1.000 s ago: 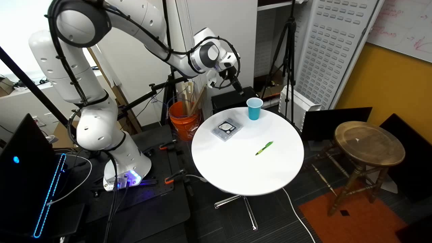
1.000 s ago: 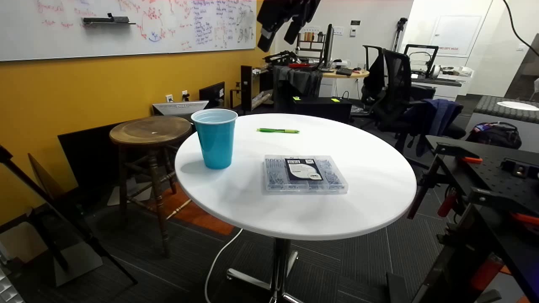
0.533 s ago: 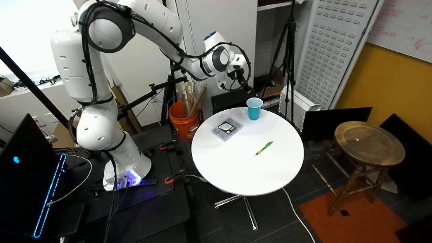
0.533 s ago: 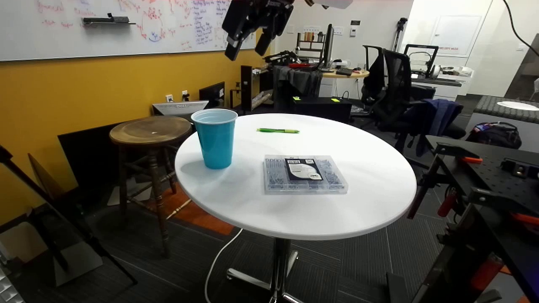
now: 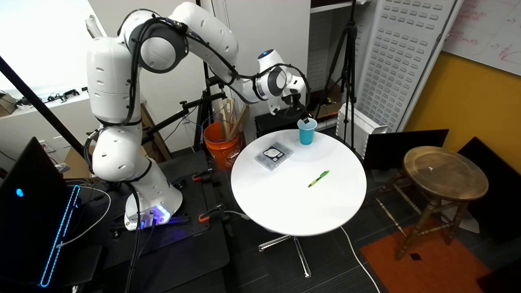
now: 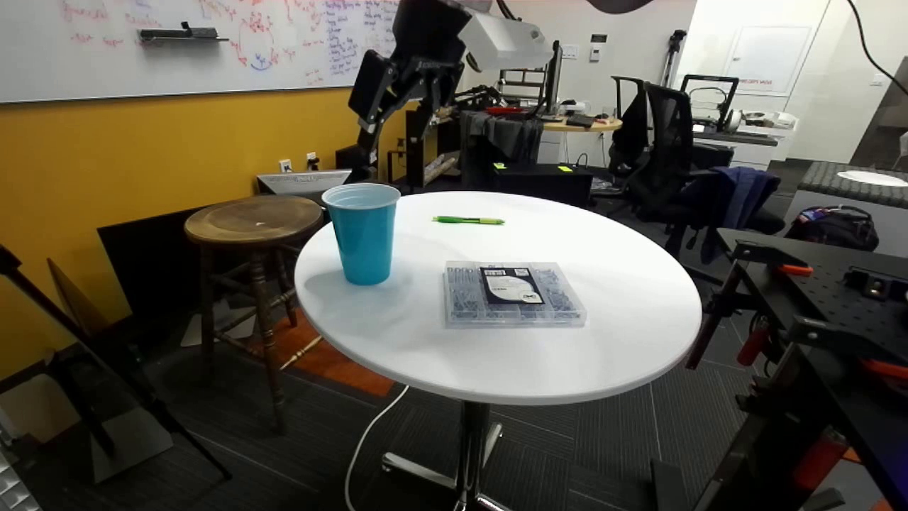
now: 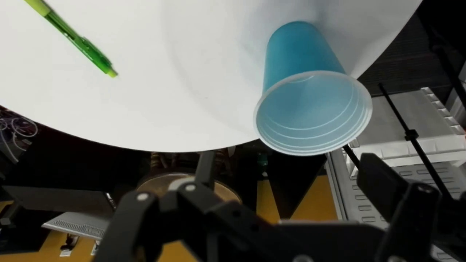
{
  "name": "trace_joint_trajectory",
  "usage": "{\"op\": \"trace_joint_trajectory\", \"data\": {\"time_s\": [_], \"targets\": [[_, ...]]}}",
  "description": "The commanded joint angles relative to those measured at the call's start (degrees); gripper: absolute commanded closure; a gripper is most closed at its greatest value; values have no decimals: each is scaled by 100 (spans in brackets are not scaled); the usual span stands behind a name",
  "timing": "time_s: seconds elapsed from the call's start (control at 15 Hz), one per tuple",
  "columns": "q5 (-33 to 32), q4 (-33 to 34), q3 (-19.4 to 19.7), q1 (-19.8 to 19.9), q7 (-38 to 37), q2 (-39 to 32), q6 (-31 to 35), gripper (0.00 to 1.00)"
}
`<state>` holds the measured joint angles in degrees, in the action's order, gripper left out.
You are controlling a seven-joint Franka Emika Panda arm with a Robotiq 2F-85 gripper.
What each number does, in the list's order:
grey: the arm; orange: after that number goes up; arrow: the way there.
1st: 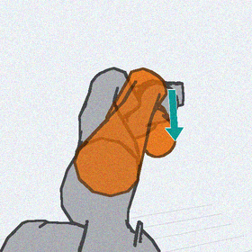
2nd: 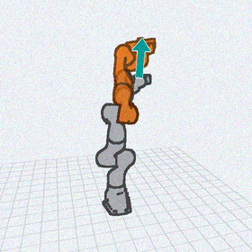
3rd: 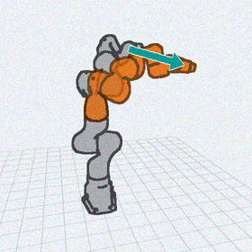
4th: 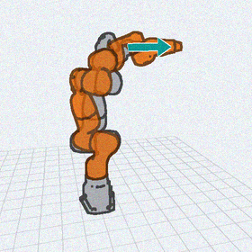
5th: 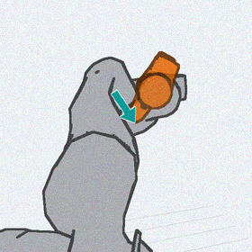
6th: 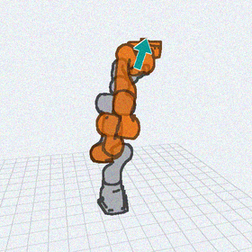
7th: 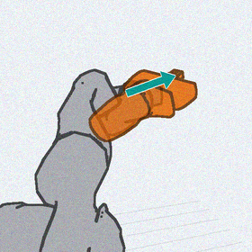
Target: Move the light blue cup to the right
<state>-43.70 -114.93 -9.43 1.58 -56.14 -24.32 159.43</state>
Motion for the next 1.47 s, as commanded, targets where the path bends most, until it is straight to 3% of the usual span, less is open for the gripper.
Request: {"op": "trace_joint_trajectory", "data": {"time_s": [0.0,0.53,1.2,1.27,1.4], "targets": [[139,205,-32,5,24,-264,-131,0],[291,239,89,31,-134,-465,-70,0],[416,923,206,2,-140,-1016,-166,0],[994,928,733,-491,221,-1028,-27,0],[1439,1033,987,-701,379,-1141,-76,0]]}}
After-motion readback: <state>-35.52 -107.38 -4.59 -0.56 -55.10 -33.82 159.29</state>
